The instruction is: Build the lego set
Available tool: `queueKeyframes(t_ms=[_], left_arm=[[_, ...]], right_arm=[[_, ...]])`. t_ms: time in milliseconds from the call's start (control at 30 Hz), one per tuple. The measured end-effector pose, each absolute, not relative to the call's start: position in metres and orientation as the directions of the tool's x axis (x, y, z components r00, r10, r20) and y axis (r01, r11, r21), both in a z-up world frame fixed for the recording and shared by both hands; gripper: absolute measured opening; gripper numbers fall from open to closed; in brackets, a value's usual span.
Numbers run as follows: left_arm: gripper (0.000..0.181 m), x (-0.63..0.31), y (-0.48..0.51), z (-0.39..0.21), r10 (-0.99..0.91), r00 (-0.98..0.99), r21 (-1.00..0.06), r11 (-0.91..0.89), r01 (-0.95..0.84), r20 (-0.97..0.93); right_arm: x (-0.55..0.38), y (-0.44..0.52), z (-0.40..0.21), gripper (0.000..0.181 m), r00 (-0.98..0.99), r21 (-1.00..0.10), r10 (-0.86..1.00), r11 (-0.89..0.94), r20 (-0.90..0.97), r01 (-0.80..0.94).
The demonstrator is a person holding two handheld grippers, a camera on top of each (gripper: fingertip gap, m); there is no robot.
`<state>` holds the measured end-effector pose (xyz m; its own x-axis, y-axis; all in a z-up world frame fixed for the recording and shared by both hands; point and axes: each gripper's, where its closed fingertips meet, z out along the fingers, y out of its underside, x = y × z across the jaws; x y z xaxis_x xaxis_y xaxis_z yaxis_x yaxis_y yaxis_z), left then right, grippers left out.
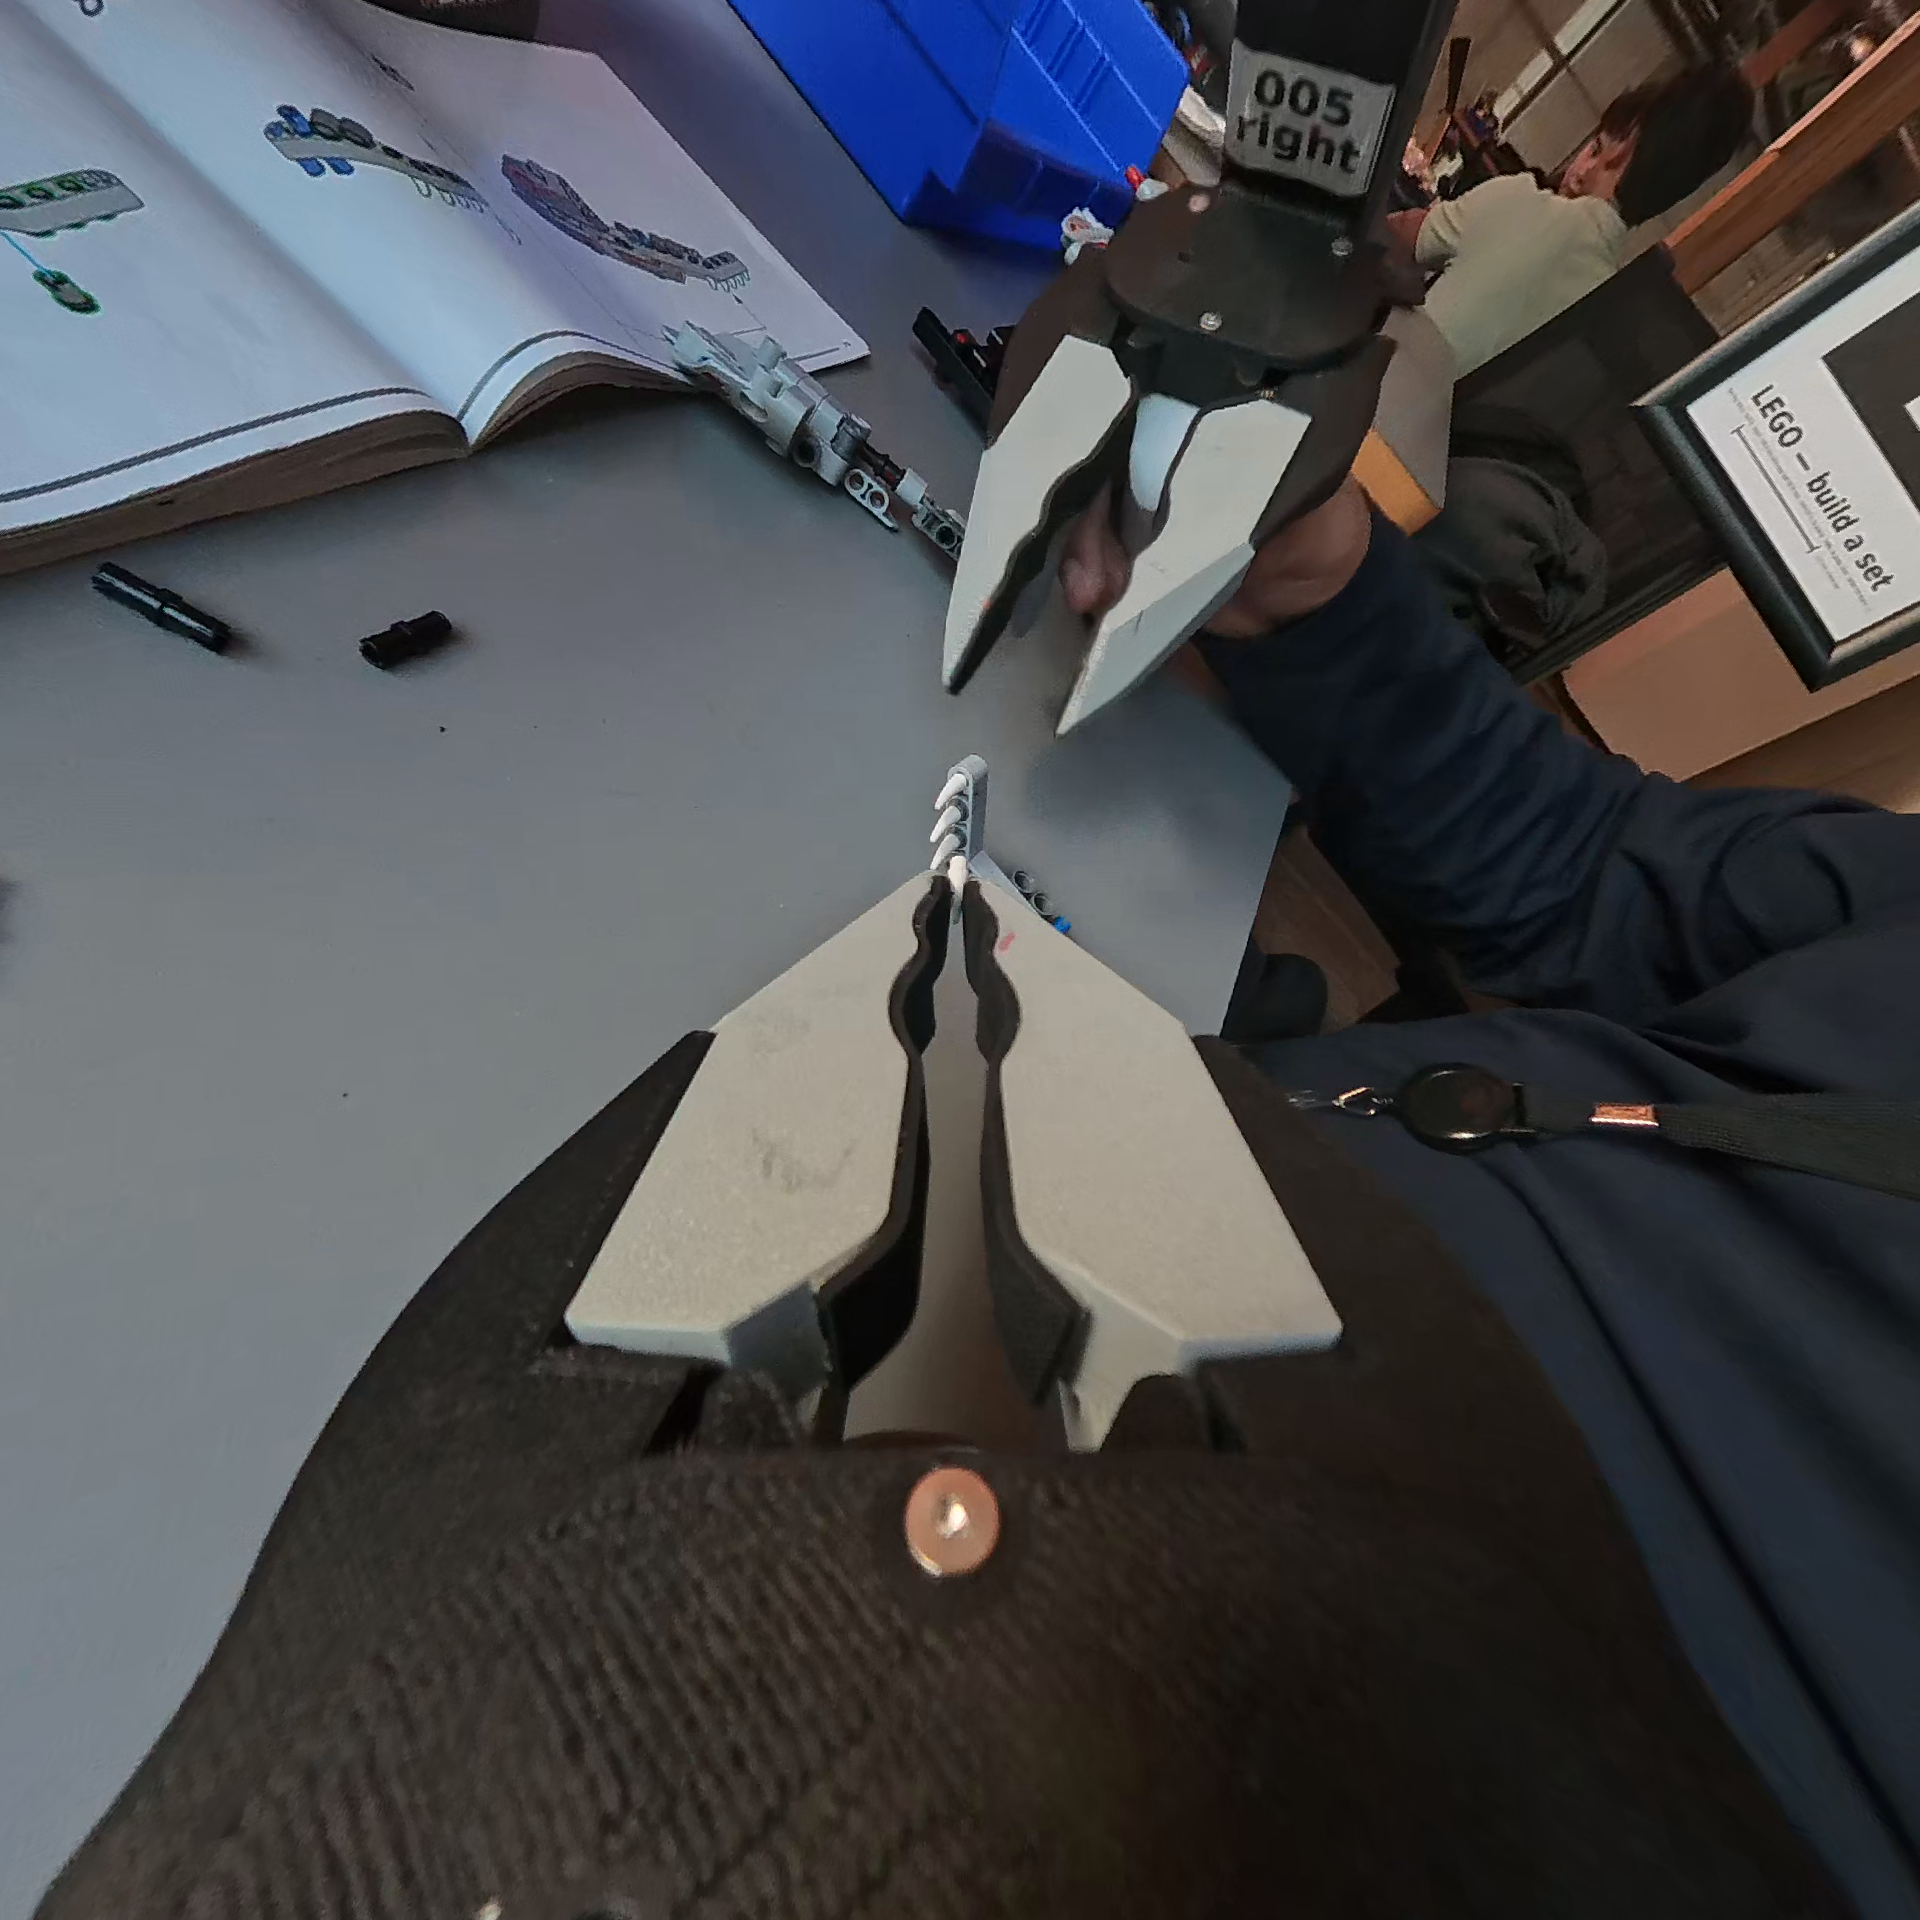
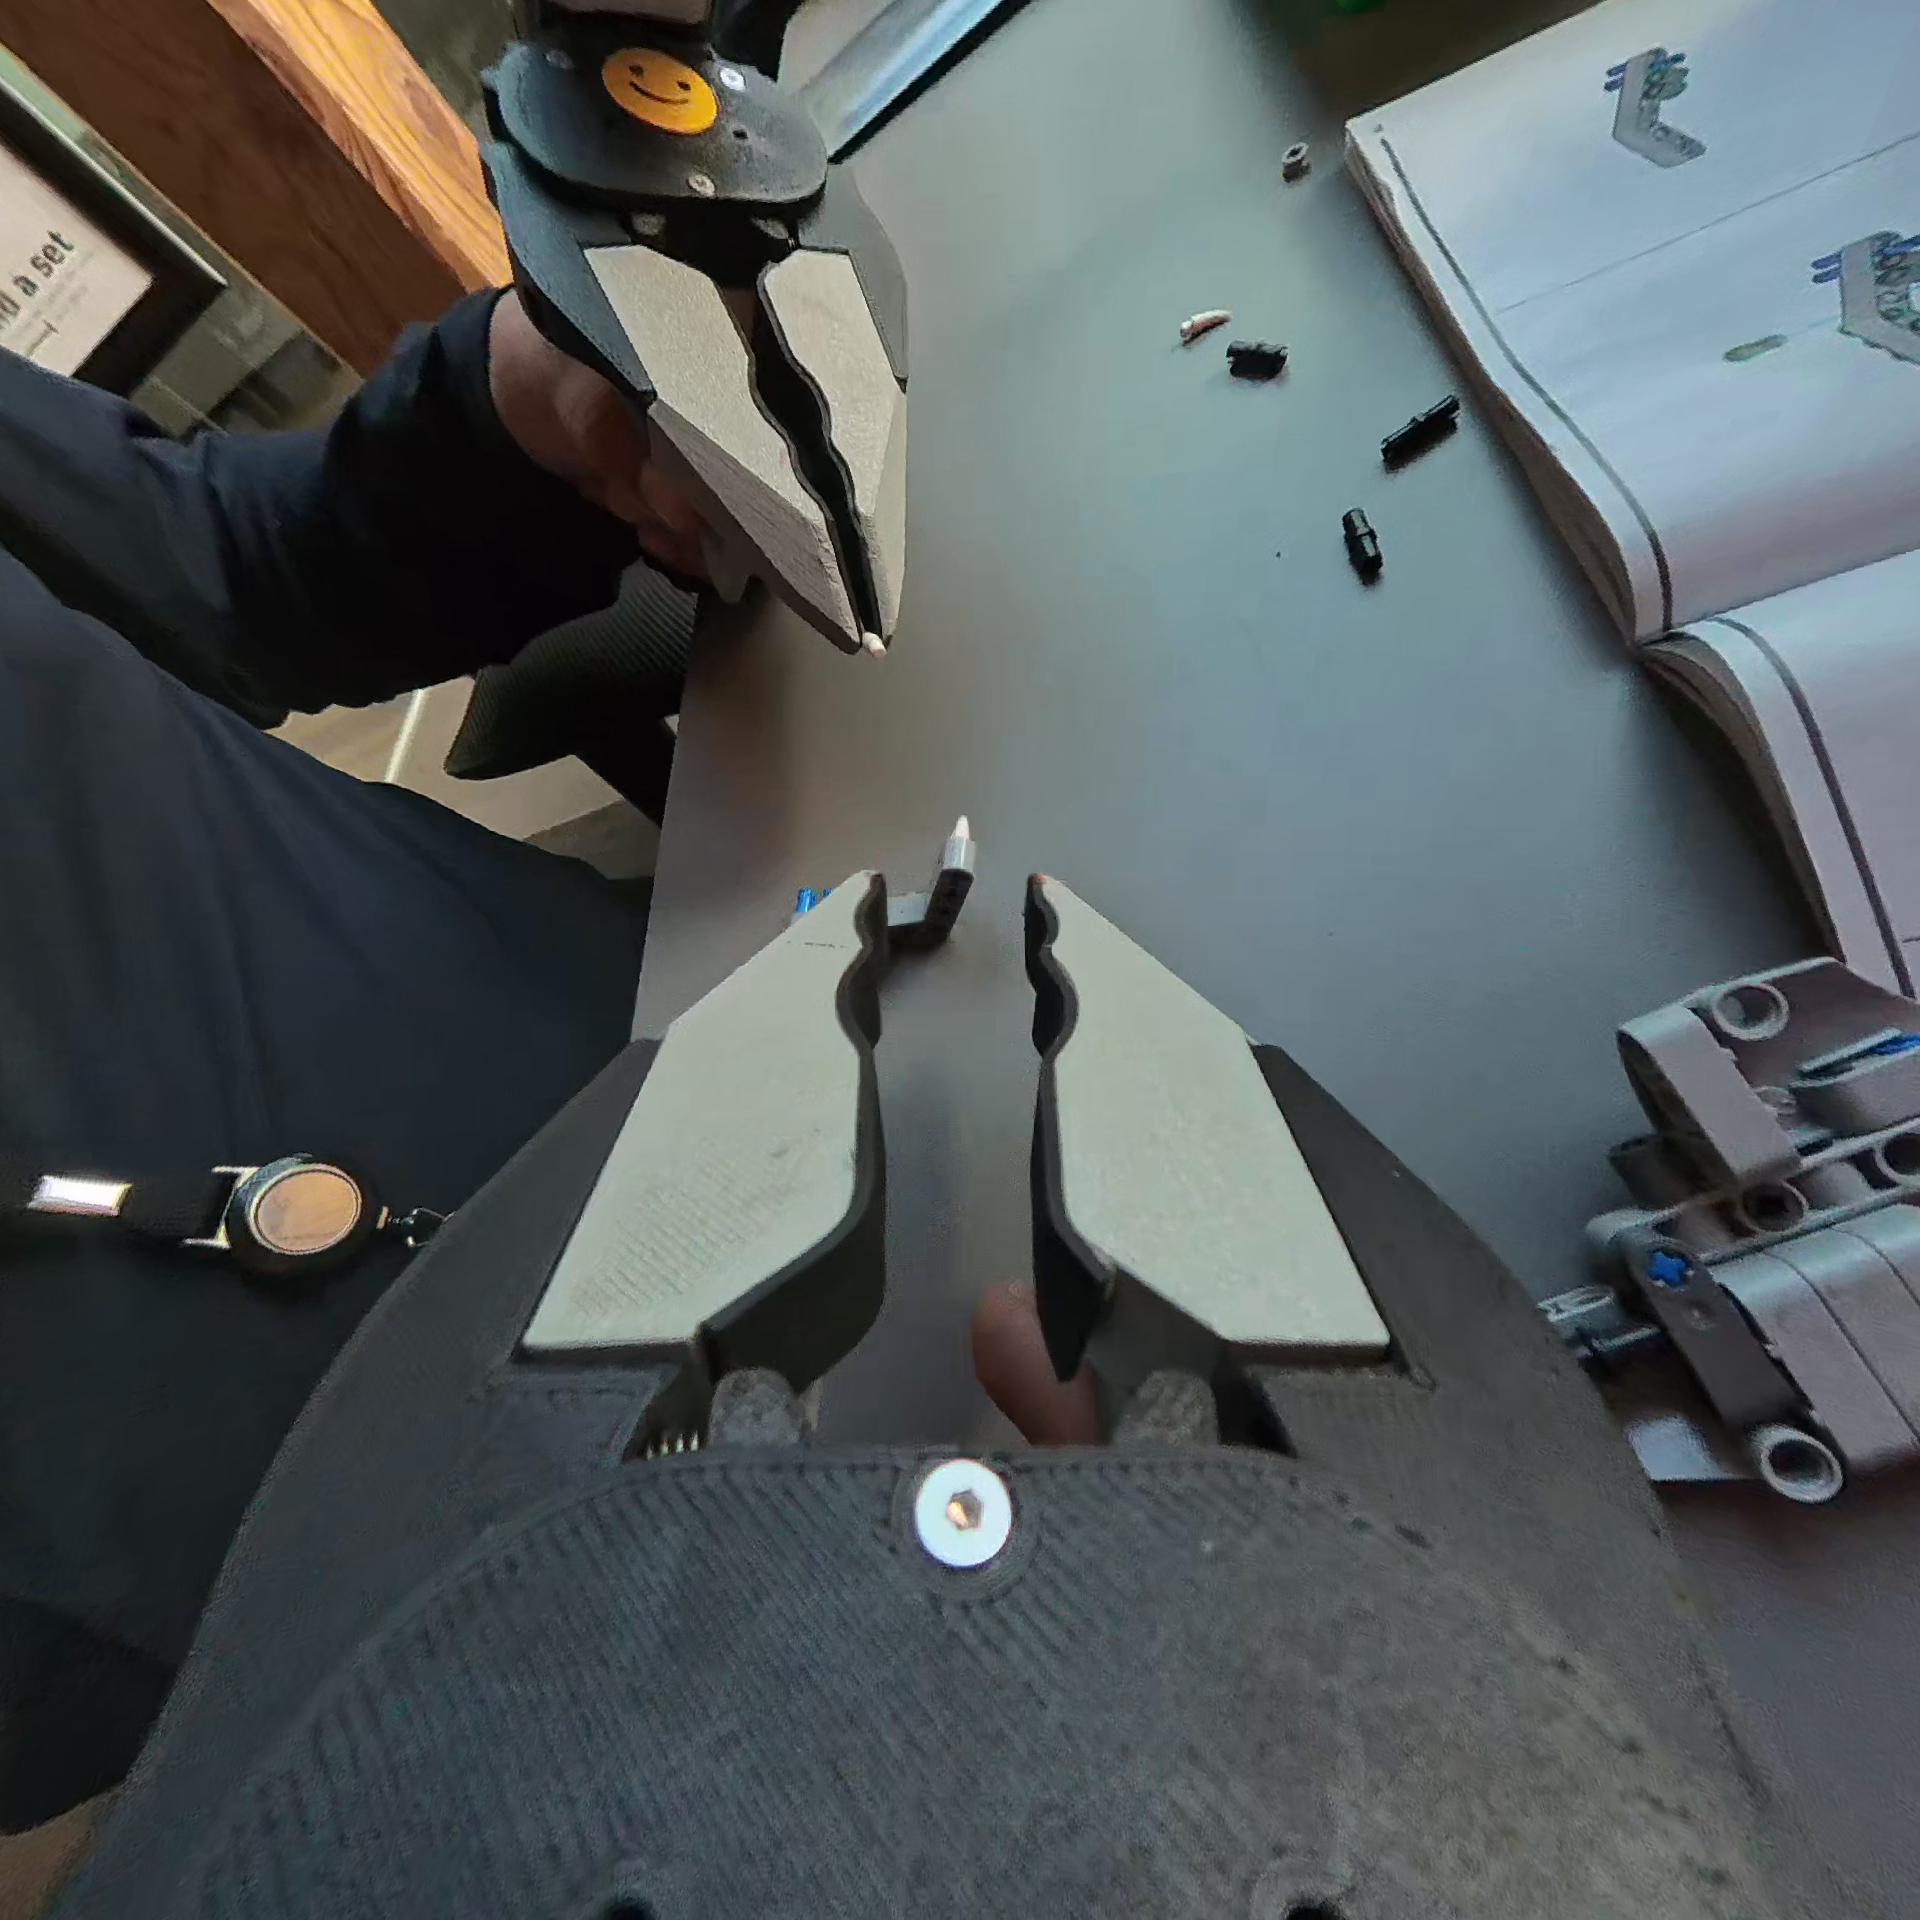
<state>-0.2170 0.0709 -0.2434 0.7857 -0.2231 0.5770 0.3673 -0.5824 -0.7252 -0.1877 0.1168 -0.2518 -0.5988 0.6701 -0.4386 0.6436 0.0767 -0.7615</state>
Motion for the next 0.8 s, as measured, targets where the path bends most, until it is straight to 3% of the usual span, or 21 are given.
queueKeyframes(t_ms=[167, 267, 333, 433, 600, 700, 800], left_arm=[[0.0, -0.216, 0.071, -0.245, -0.225, 0.789, -0.725, -0.589, 0.358, 0.572], [0.0, -0.216, 0.07, -0.244, -0.225, 0.786, -0.725, -0.585, 0.364, 0.576], [0.0, -0.217, 0.069, -0.243, -0.226, 0.783, -0.725, -0.582, 0.368, 0.579], [0.0, -0.218, 0.068, -0.242, -0.23, 0.777, -0.725, -0.576, 0.377, 0.586], [0.0, -0.217, 0.067, -0.241, -0.239, 0.776, -0.729, -0.575, 0.371, 0.584], [0.0, -0.215, 0.068, -0.244, -0.237, 0.786, -0.727, -0.59, 0.35, 0.57], [0.0, -0.212, 0.07, -0.25, -0.229, 0.812, -0.73, -0.609, 0.31, 0.537]], right_arm=[[-0.196, 0.1, -0.255, 0.028, -0.624, -0.669, 0.694, 0.276, -0.358, 0.69], [-0.198, 0.105, -0.273, 0.019, -0.616, -0.545, 0.726, 0.397, -0.306, 0.738], [-0.196, 0.106, -0.276, 0.01, -0.617, -0.522, 0.72, 0.411, -0.317, 0.748], [-0.193, 0.105, -0.272, 0.007, -0.615, -0.567, 0.702, 0.36, -0.359, 0.741], [-0.195, 0.111, -0.252, 0.005, -0.559, -0.741, 0.691, 0.049, -0.459, 0.67], [-0.196, 0.126, -0.253, 0.005, -0.513, -0.801, 0.768, 0.0, -0.383, 0.598], [-0.19, 0.137, -0.258, 0.005, -0.486, -0.831, 0.854, 0.129, -0.185, 0.542]])
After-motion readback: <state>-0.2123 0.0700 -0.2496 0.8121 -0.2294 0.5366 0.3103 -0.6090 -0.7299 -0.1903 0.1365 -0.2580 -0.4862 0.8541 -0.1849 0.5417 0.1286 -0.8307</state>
